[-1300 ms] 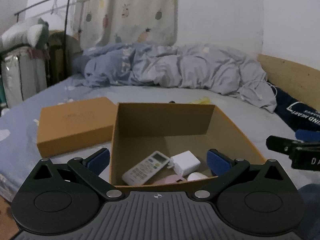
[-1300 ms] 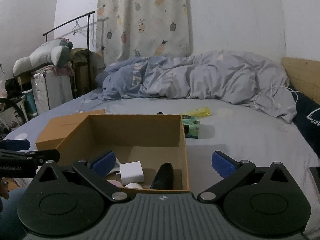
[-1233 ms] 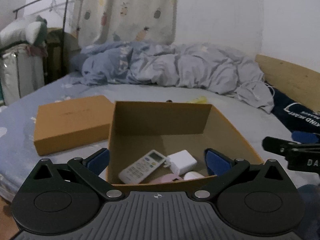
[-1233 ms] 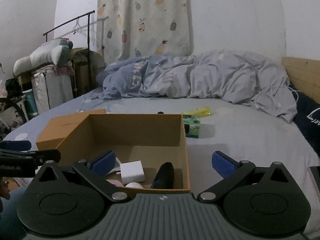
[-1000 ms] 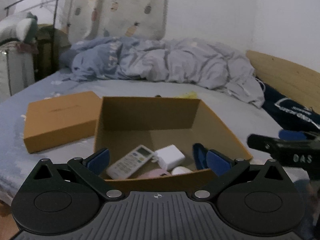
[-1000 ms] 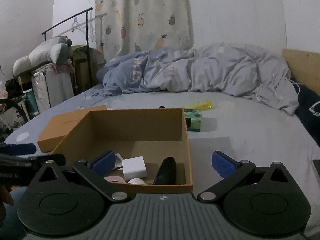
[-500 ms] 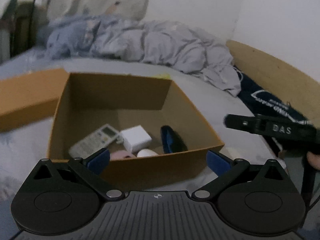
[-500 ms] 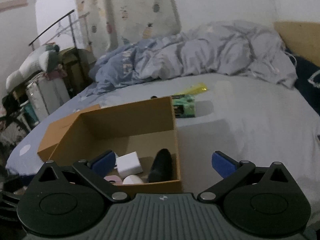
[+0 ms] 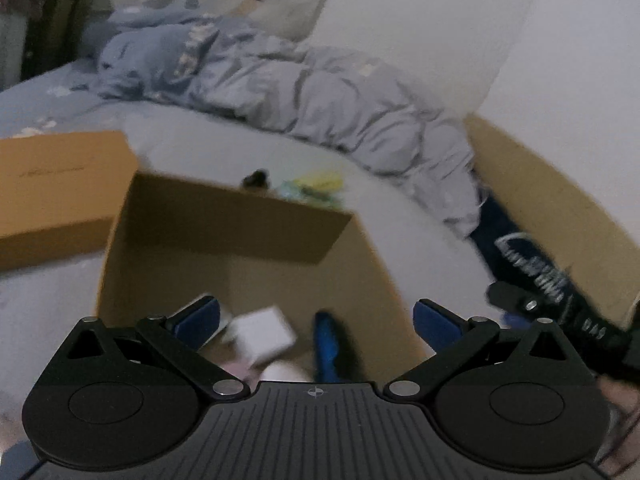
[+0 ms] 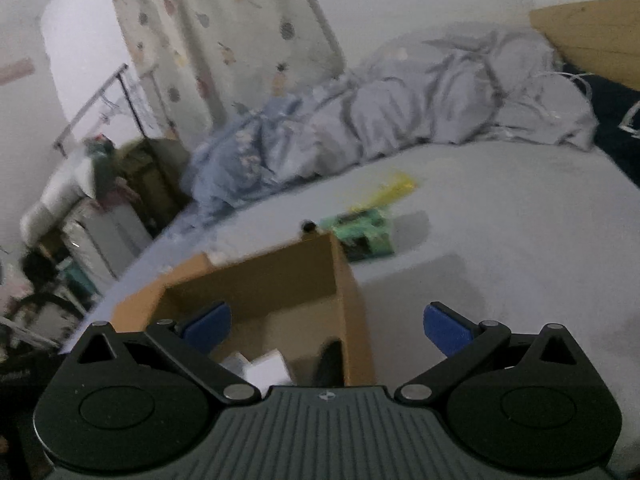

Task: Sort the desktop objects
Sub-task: 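Move the left tool from the cardboard box toward the green Face tissue pack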

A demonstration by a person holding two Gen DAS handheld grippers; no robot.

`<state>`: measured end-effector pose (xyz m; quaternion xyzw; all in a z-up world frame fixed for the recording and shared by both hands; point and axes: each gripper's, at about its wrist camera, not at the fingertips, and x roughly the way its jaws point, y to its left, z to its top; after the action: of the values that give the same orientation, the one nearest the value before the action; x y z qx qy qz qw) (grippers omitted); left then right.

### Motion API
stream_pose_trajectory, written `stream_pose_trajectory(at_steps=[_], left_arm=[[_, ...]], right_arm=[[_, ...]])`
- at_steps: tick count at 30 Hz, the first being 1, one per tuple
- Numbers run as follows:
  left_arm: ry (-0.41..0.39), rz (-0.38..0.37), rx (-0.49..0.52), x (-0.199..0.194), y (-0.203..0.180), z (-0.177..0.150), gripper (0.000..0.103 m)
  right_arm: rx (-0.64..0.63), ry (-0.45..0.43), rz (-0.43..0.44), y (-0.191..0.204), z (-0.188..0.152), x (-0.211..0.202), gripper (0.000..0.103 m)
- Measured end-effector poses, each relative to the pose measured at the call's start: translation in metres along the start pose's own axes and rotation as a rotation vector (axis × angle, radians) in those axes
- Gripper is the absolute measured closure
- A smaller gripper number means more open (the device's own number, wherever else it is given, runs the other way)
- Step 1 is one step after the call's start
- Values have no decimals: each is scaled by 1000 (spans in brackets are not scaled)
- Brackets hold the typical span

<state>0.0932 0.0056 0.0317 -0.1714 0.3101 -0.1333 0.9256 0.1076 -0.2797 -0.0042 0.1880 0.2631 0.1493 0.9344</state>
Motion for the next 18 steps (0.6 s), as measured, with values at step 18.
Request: stream_pose_trajectory(at_steps=[18], left_arm=[[-118, -79, 62, 67, -51, 219, 0]], right_arm=[[-52, -116, 212, 10, 198, 40, 0]])
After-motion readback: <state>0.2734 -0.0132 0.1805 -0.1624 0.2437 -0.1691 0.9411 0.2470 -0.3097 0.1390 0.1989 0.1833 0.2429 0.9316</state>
